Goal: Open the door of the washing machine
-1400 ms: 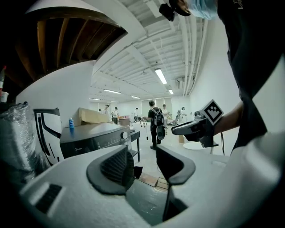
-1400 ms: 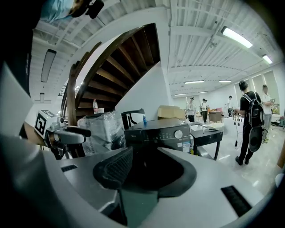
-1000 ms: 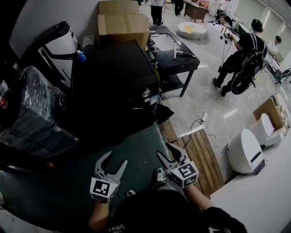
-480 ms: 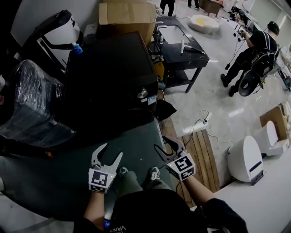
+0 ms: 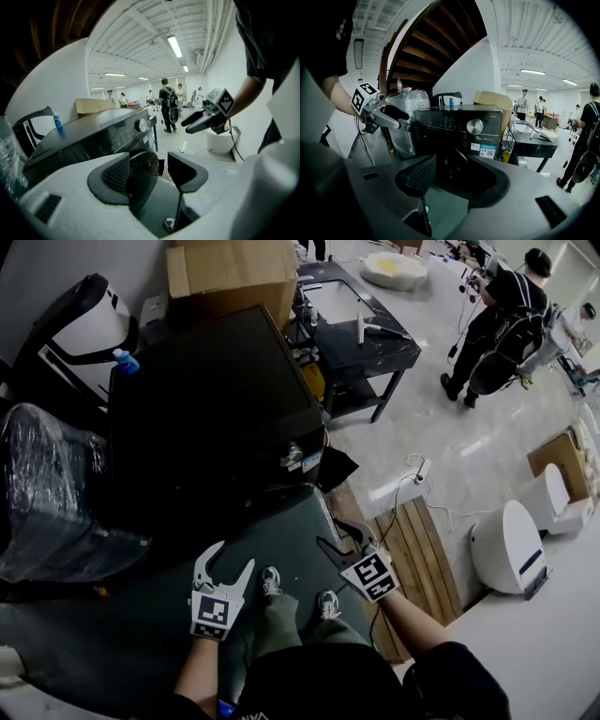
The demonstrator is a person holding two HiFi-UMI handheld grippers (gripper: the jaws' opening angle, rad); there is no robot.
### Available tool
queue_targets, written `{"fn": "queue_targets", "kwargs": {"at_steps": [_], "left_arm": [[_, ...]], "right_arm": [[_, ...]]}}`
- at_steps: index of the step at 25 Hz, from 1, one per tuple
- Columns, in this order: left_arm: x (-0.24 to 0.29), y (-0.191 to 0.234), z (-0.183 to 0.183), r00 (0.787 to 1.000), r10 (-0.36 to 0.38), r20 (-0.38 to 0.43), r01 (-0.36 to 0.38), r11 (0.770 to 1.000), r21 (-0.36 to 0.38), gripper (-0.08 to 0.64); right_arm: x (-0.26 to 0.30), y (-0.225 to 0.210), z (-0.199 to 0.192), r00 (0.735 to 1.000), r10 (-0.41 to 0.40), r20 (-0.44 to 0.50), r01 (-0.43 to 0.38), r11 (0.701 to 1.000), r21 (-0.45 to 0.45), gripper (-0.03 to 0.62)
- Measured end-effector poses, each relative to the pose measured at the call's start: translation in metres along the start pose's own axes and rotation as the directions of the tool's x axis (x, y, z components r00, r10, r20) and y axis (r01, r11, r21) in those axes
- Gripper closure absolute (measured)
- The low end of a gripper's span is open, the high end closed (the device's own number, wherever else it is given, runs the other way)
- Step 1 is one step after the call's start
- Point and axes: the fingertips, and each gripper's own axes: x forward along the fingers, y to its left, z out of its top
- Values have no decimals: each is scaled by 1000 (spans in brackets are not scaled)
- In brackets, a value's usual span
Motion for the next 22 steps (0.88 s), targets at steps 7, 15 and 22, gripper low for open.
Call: {"fn": "queue_targets", "kwargs": {"at_steps": [7, 15, 22], "left_arm": [[69, 34, -25, 996, -38, -77, 46, 993, 111, 308], [132, 56, -53, 981, -81, -175, 116, 973, 202, 290], [157, 56, -71, 969, -80, -234, 148, 946, 288, 281]], "right_arm": [[76, -24, -27, 993, 1, -119, -14, 994, -107, 373], [155, -49, -45, 982, 63, -180, -100, 974, -205, 353], [199, -46, -57, 961, 126, -247, -207, 918, -337, 342]]}}
